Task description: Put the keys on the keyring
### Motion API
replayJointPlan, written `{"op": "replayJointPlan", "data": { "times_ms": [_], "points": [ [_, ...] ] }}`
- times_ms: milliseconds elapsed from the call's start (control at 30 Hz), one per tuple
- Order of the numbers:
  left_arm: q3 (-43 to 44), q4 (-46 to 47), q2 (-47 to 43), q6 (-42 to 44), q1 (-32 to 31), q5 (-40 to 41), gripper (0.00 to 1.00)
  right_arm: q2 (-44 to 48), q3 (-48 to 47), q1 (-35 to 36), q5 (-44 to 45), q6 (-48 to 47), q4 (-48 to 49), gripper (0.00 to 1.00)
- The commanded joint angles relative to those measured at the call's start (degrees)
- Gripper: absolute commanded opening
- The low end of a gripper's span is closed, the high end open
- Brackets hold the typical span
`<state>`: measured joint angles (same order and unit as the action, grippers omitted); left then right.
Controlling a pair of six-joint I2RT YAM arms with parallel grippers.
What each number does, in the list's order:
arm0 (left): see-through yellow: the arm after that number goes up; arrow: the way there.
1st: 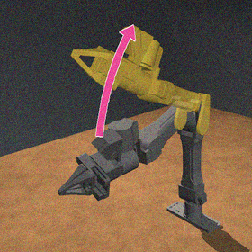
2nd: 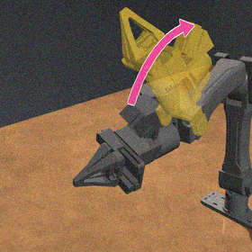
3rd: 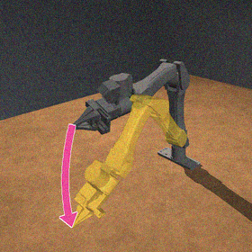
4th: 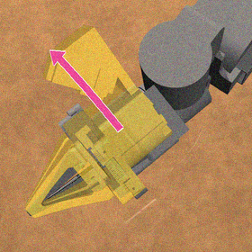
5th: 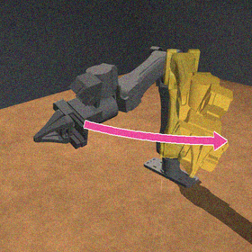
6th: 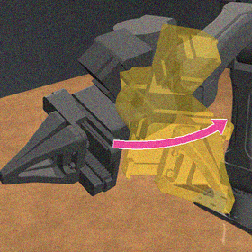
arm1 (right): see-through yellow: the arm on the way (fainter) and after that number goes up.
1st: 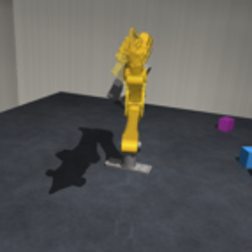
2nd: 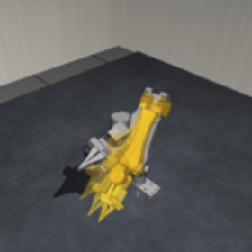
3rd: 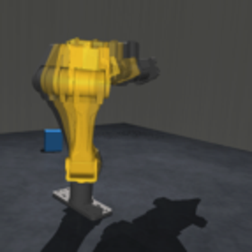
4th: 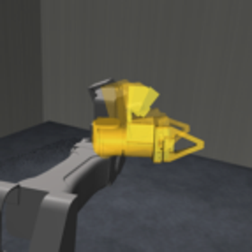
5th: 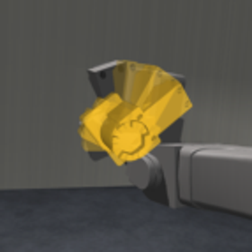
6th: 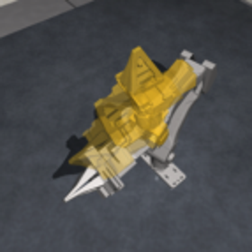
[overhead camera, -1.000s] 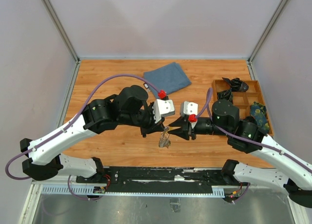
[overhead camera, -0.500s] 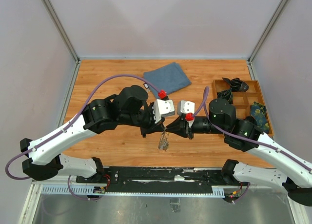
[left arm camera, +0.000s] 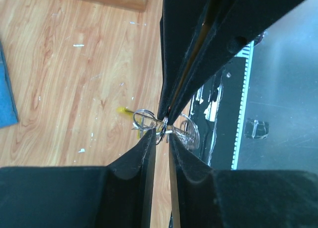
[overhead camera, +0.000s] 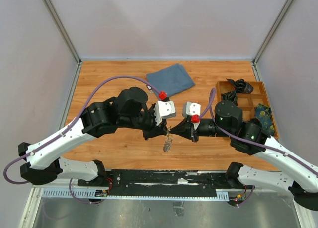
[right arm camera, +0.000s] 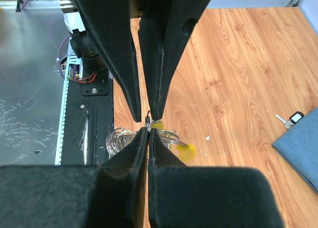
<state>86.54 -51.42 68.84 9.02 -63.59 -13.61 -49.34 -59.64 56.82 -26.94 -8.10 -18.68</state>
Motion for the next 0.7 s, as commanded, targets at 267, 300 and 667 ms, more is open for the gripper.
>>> {"op": "replayJointPlan", "data": {
  "times_ms": [267, 300, 667],
  "points": [
    [-4.25, 7.36, -4.01, -2.19, -0.66, -3.36, 0.24, 4.09, -1.66, -0.66, 1.19, 2.37, 4.75, 0.0],
    [-4.49, 7.6, -3.98, -2.24, -0.69, -3.55, 0.23, 4.3, -1.64, -0.61, 1.24, 2.38, 4.92, 0.0],
    [-6.82, 13.43, -8.34, -2.72, -0.7, -1.59, 0.28, 5.56, -0.65, -0.65, -0.29, 0.83, 4.71, 0.0]
  ]
}}
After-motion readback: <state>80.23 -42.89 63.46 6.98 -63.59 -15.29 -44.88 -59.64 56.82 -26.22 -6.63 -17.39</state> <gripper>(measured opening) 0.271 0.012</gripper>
